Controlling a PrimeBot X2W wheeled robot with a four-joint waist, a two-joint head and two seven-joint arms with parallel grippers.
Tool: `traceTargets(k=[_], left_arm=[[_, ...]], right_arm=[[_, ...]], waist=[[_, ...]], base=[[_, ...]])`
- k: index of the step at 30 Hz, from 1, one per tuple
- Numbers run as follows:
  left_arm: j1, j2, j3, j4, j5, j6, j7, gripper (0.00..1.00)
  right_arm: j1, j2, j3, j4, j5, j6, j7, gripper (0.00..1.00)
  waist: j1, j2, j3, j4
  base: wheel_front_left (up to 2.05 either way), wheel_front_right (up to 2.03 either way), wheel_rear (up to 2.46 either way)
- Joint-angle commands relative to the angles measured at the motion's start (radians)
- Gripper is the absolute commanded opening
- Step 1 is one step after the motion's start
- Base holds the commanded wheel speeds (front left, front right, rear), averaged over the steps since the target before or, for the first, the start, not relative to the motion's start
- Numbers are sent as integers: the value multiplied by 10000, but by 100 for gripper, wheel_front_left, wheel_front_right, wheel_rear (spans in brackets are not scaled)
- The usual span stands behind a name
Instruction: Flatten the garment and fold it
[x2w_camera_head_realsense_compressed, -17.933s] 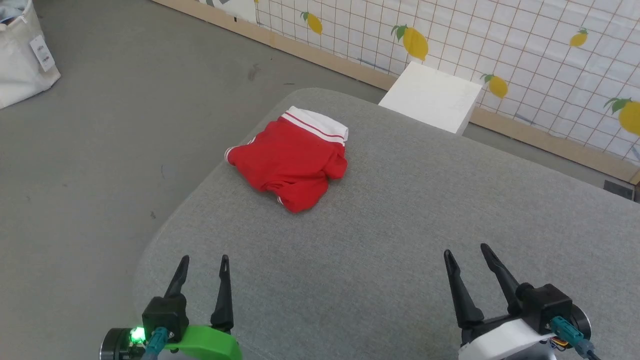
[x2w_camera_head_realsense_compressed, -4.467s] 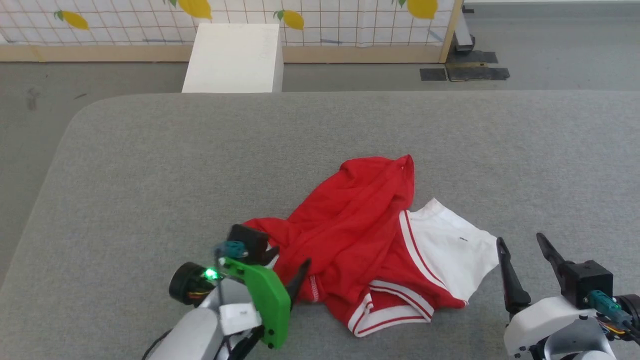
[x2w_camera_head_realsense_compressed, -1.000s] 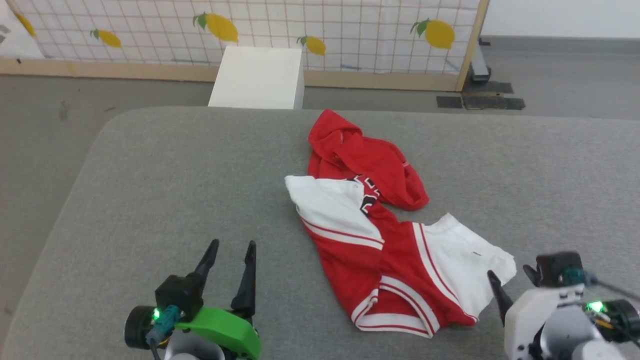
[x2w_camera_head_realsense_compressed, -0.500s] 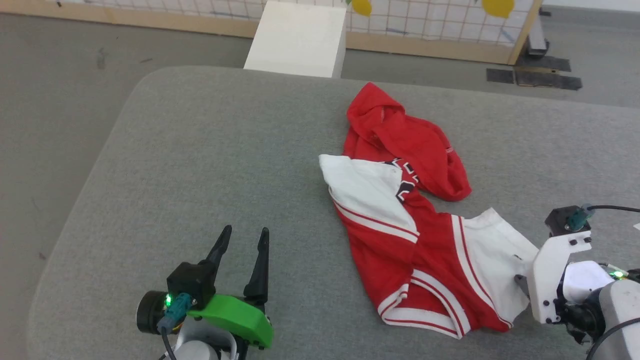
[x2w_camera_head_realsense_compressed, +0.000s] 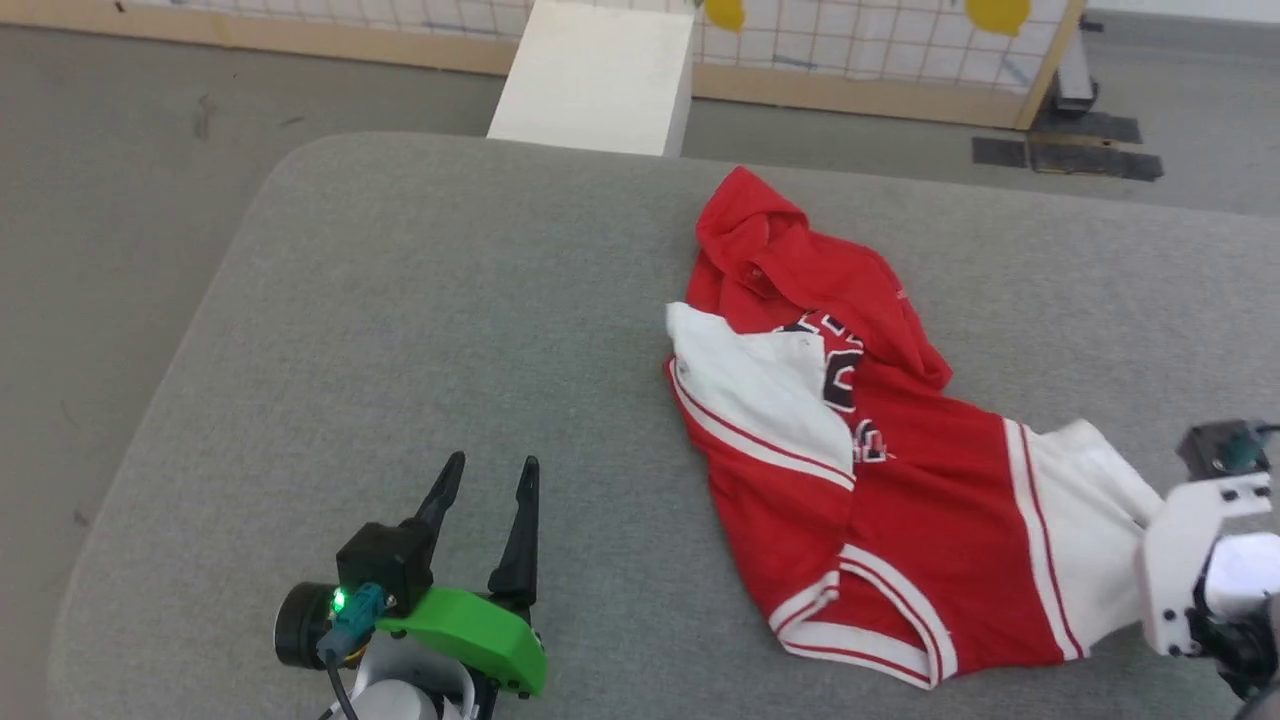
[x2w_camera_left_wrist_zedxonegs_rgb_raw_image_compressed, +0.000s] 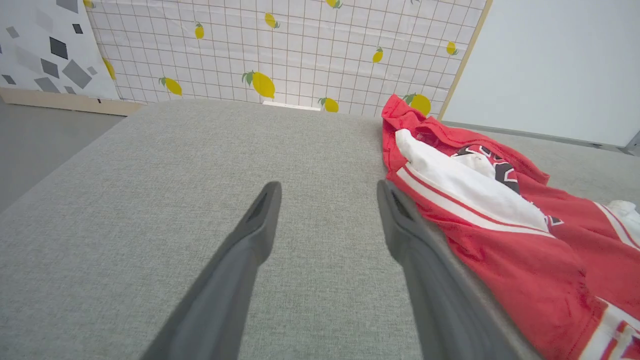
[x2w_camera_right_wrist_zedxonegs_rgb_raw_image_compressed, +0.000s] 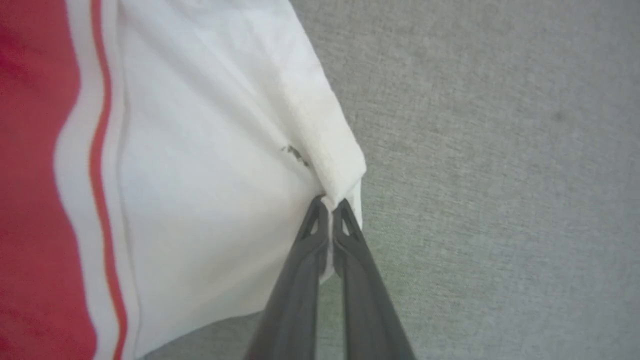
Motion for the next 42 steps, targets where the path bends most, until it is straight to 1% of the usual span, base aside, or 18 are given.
traceTargets(k=[1, 4, 5, 6, 9, 11, 15, 18, 21, 25, 28, 32, 36, 39, 42], left_arm=[[-111, 21, -19, 24, 13, 15, 28, 100], [-109, 12, -57, 31, -15, 15, 61, 100], [-106, 14, -72, 36, -24, 8, 77, 100], [-106, 20, -94, 44, -33, -5, 99, 100], [-121, 40, -154, 56, -38, -28, 162, 100], [-176, 55, -184, 35, -39, -47, 206, 100], [-384, 85, -258, 65, -75, -145, 394, 100], [-691, 127, -320, 146, -144, -303, 672, 100], [-1185, 257, -432, 272, -248, -651, 1149, 100], [-2220, 537, -512, 447, -521, -1368, 2007, 100], [-3146, 789, -529, 826, -883, -1898, 3103, 100], [-4456, 1118, -615, 1539, -1546, -2447, 4825, 100], [-5730, 1464, -810, 2356, -2152, -2695, 6438, 100], [-6460, 1573, -839, 3039, -2799, -2758, 7570, 100], [-7081, 1869, -1017, 3674, -2986, -2783, 8475, 100]], right_arm=[[272, -78, -169, 96, -116, -21, -37, 0], [470, 5, -404, 128, -124, -21, -212, 0], [510, 83, -407, 120, -95, -21, -320, 94], [532, 204, -412, 103, -29, -21, -486, 100], [516, 450, -312, -66, 110, -21, -1129, 100], [455, 571, -300, -388, 163, -21, -1795, 100], [533, 900, -192, -1342, 440, -21, -3295, 100], [833, 1164, -104, -2263, 610, -21, -4447, 100], [1213, 1538, -188, -3056, 660, -21, -5424, 100], [1700, 2179, -453, -3870, 519, -21, -6428, 100], [1962, 2490, -531, -4148, 449, -21, -6893, 100], [2093, 2646, -376, -4097, 357, -21, -7137, 100], [1970, 2683, -219, -3889, 241, -21, -7370, 100], [1856, 2688, -4, -3735, 337, -21, -7507, 100], [1736, 2690, 281, -3571, 356, -21, -7680, 100]], waist=[[0, 0, -206, -205], [0, 0, -301, -312], [0, 0, -316, -341], [0, 0, -332, -384], [0, 0, -389, -522], [0, 0, -388, -627], [0, 0, -349, -891], [0, 0, -254, -1170], [0, 0, -133, -1459], [0, 0, 96, -1933], [0, 0, 290, -2333], [0, 0, 611, -2859], [0, 0, 923, -3310], [0, 0, 1143, -3584], [0, 0, 1369, -3863]], base=[[0, 0, 0], [0, 0, 0], [0, 0, 0], [0, 0, 0], [0, 0, 0], [0, 0, 0], [0, 0, 0], [0, 0, 0], [0, 0, 0], [0, 0, 0], [0, 0, 0], [0, 0, 0], [0, 0, 0], [0, 0, 0], [0, 0, 0]])
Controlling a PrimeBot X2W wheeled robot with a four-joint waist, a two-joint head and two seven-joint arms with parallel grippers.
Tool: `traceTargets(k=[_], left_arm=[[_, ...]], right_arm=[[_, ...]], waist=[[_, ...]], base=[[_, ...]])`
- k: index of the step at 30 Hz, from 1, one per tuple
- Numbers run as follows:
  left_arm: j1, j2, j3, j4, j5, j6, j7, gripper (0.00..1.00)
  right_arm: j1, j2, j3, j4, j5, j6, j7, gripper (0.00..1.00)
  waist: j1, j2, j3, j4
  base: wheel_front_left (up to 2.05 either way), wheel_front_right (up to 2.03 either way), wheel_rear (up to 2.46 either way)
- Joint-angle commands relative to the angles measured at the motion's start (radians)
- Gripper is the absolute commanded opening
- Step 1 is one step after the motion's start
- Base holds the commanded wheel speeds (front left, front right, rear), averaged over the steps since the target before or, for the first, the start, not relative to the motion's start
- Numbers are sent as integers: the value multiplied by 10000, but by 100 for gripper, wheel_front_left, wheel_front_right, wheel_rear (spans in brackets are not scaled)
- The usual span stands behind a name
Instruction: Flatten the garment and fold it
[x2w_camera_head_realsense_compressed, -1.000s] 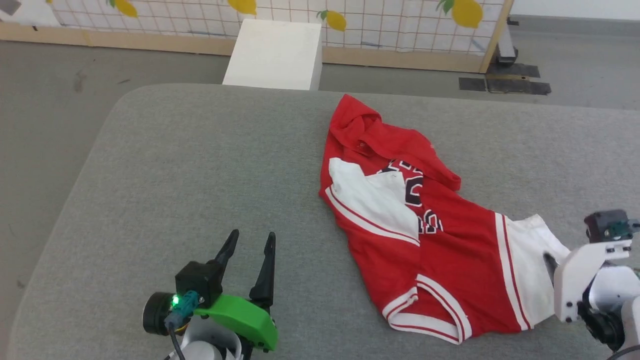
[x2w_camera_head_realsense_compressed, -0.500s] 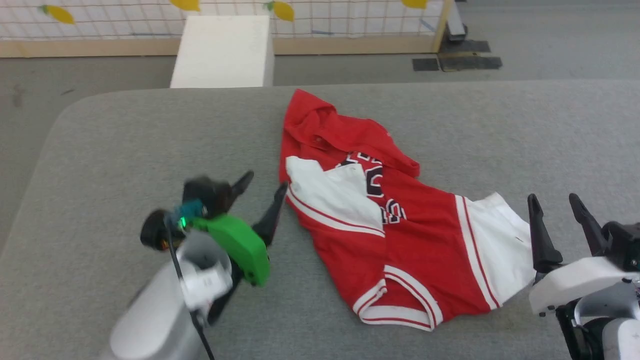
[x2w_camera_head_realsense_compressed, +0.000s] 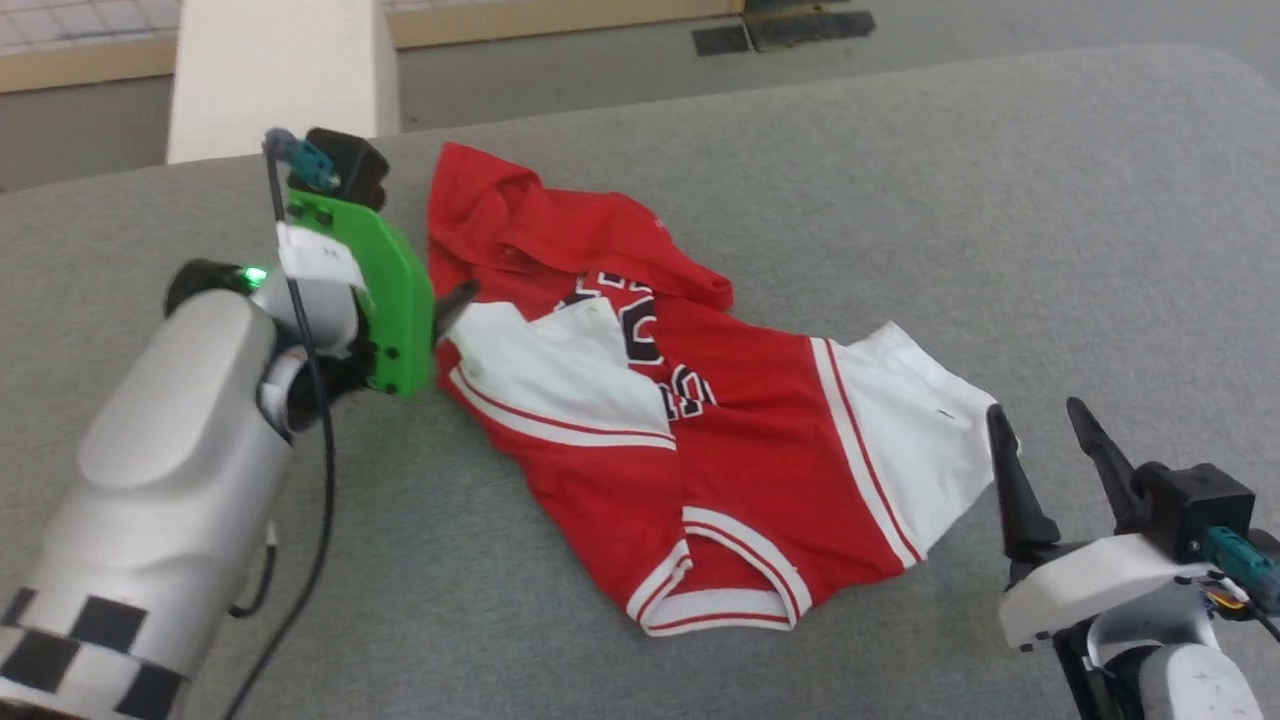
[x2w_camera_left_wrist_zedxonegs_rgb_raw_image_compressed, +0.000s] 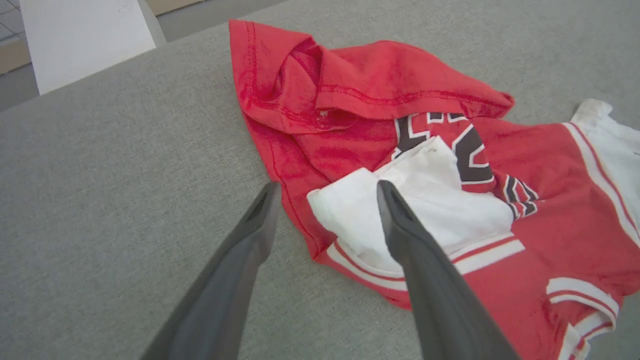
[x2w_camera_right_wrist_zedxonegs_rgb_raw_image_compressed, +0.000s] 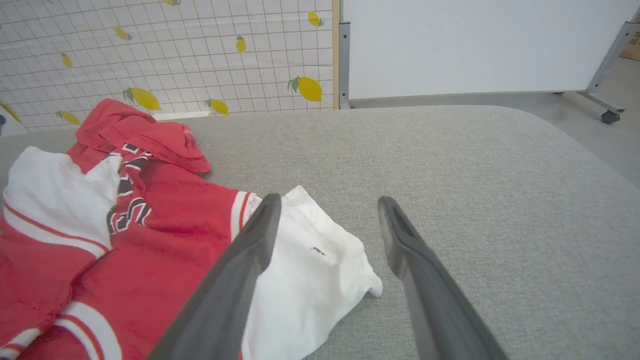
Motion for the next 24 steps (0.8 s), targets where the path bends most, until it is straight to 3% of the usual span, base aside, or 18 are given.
traceTargets(k=[1, 8, 16, 17, 18, 24], left_arm=[[-260, 159, -39, 268, -254, -51, 332, 100], [-597, 238, -247, 906, -1039, -69, 1440, 100], [-655, 213, -738, 787, -1353, -73, 1202, 100], [-651, 189, -745, 760, -1493, -73, 1100, 86], [-680, 193, -806, 672, -1646, -73, 637, 0], [-287, 345, -976, 496, -1772, -74, -731, 0]], right_arm=[[-211, 19, 45, 98, 68, -17, -135, 100], [-310, 21, -87, 606, 73, -17, -454, 100], [-421, 21, -5, 934, 26, -17, -574, 100], [-436, 21, 24, 960, 32, -17, -584, 100], [-444, 21, 74, 1041, 28, -17, -598, 100], [-186, 22, -127, 1201, -128, -17, -563, 100]], waist=[[-1, -1, 518, -544], [-1, -1, 666, -771], [-1, -1, 738, -721], [-1, -1, 749, -686], [-1, -1, 694, -572], [-1, -1, 111, -83]], base=[[0, 0, 0], [0, 0, 0], [0, 0, 0], [0, 0, 0], [0, 0, 0], [0, 0, 0]])
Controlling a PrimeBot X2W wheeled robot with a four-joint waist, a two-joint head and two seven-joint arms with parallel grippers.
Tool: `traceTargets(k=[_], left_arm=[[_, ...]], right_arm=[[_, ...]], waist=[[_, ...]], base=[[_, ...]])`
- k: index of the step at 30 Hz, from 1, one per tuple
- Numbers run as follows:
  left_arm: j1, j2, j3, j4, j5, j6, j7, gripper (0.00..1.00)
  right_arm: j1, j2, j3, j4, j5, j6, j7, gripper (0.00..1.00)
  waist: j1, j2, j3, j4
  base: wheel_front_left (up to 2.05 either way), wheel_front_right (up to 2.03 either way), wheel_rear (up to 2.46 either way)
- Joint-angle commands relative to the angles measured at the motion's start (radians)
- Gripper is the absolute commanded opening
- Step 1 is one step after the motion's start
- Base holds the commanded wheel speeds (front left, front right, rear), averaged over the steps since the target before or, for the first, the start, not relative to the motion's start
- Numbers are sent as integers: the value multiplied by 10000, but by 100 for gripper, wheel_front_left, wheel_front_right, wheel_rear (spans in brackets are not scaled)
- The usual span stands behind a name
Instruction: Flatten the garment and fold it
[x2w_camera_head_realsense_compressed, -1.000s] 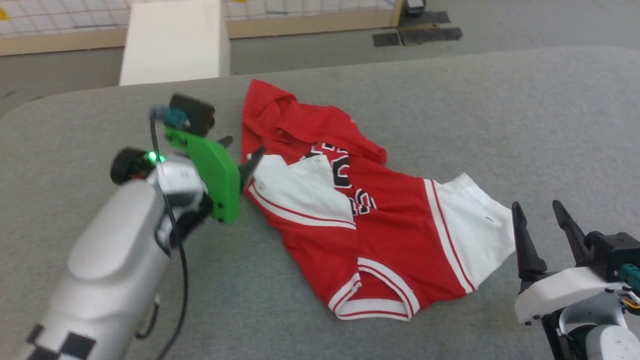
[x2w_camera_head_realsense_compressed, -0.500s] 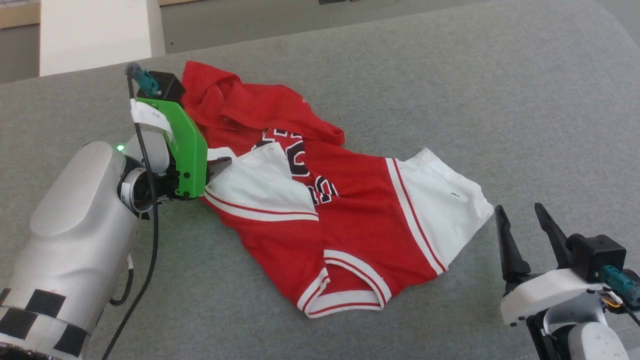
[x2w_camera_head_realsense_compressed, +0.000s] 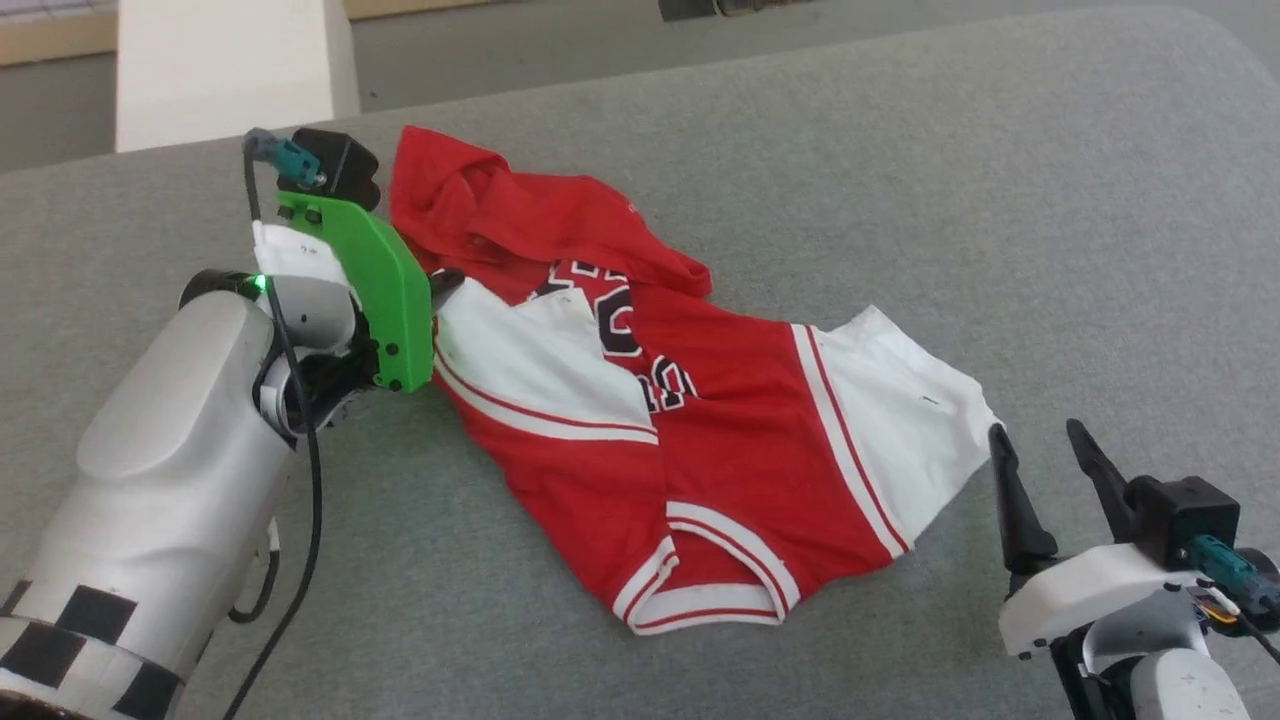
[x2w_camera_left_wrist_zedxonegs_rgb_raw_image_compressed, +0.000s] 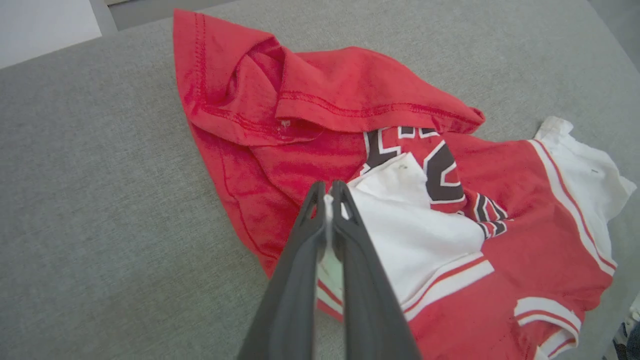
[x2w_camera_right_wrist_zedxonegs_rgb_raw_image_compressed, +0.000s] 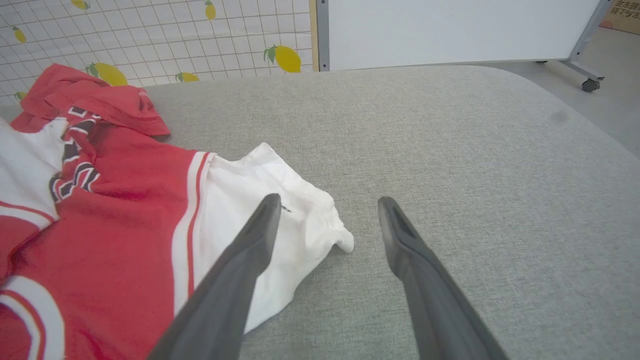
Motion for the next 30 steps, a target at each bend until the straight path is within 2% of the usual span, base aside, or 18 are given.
traceTargets(k=[1, 11, 20, 21, 22, 25, 30], left_arm=[[230, 107, -37, -70, -77, -66, -283, 0], [1398, 381, 408, -716, -229, -23, -2795, 0], [4009, 599, 599, -939, -401, 639, -4177, 0], [4235, 645, 568, -887, -320, 784, -4277, 86], [4465, 689, 539, -789, -186, 1000, -4442, 100], [4814, 750, 367, -530, 212, 1359, -4794, 100], [4723, 466, 397, -665, 639, 1925, -5611, 100]], right_arm=[[100, 12, -40, 6, -126, -15, -4, 100], [330, 12, -60, -277, -266, -15, 372, 100], [757, 12, -172, -253, -199, -15, 574, 100], [771, 12, -164, -256, -202, -15, 594, 100], [780, 12, -143, -266, -206, -15, 623, 100], [783, 12, -83, -290, -219, -15, 679, 100], [852, 12, -82, -330, -234, -15, 746, 100]], waist=[[-1, 0, -416, 426], [-1, 0, -1107, 1386], [-1, 0, -1541, 2116], [-1, 0, -1558, 2163], [-1, 0, -1568, 2211], [-1, 0, -1597, 2289], [-1, 0, -1704, 2384]], base=[[0, 0, 0], [0, 0, 0], [0, 0, 0], [0, 0, 0], [0, 0, 0], [0, 0, 0], [0, 0, 0]])
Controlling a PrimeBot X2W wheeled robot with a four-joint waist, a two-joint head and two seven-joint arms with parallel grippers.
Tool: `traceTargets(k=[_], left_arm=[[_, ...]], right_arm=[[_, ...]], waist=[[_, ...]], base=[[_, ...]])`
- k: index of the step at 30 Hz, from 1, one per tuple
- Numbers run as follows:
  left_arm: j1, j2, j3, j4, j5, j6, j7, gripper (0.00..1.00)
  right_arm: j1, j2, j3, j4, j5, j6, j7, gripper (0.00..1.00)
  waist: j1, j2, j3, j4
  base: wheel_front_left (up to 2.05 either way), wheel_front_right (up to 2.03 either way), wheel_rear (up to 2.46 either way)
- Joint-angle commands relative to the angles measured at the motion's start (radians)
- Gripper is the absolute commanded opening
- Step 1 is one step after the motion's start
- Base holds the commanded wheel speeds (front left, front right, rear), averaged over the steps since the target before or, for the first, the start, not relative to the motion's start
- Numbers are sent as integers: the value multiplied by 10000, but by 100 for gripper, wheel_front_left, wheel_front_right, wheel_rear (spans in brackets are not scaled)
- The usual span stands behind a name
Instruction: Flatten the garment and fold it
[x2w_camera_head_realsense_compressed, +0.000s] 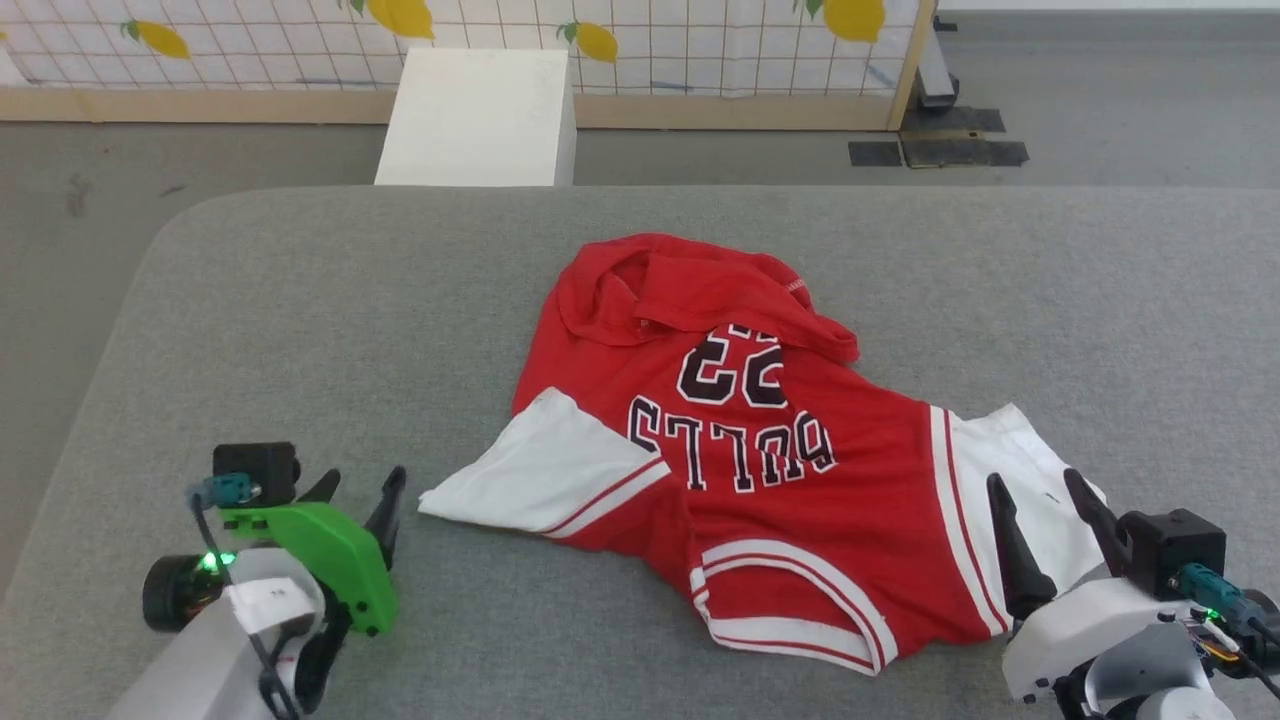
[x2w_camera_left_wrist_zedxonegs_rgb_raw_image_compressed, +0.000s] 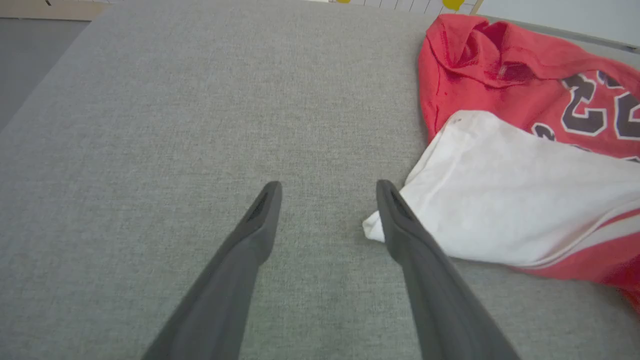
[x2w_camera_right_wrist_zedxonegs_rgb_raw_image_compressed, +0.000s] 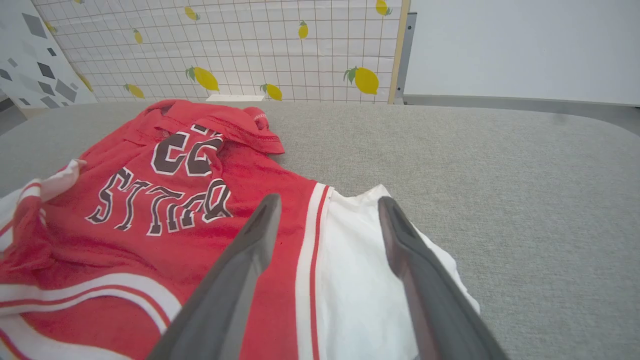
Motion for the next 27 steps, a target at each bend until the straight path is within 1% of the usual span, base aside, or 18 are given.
traceTargets(k=[1, 2, 6, 9, 12, 14, 15, 20, 27], left_arm=[[-151, -145, -15, -179, 166, 144, -126, 100], [-310, -396, -374, -849, 453, 419, 165, 100], [-559, -763, -1047, -1971, 719, 727, 1184, 100], [-887, -891, -1659, -2702, 1083, 864, 2060, 100], [-1207, -994, -2111, -3080, 1420, 1276, 2996, 100], [-1394, -1081, -2362, -3195, 1608, 1525, 3531, 100], [-1479, -1150, -2454, -3256, 1667, 1577, 3684, 100], [-1885, -1411, -2969, -3119, 2026, 1734, 4383, 100], [-2387, -1722, -3361, -2311, 2414, 1884, 4809, 100]], right_arm=[[175, 10, 13, -65, -16, -15, 23, 100], [236, 10, 7, -128, -38, -15, 80, 100], [321, 10, -16, -213, -44, -15, 147, 100], [338, 11, 37, -236, -17, -15, 168, 100], [302, 11, 99, -213, 30, -15, 139, 100], [276, 11, 116, -171, 83, -15, 107, 100], [266, 11, 128, -144, 95, -15, 90, 100], [180, 11, 250, 27, 184, -15, -21, 100], [-51, 11, 339, 189, 230, -15, -101, 100]], waist=[[0, 0, -62, 38], [0, 0, -99, 40], [0, 0, -64, 40], [0, 0, 29, -7], [0, 0, 161, -88], [0, 0, 246, -147], [0, 0, 286, -175], [0, 0, 553, -341], [0, 0, 973, -521]], base=[[0, 0, 0], [0, 0, 0], [0, 0, 0], [0, 0, 0], [0, 0, 0], [0, 0, 0], [0, 0, 0], [0, 0, 0], [0, 0, 0]])
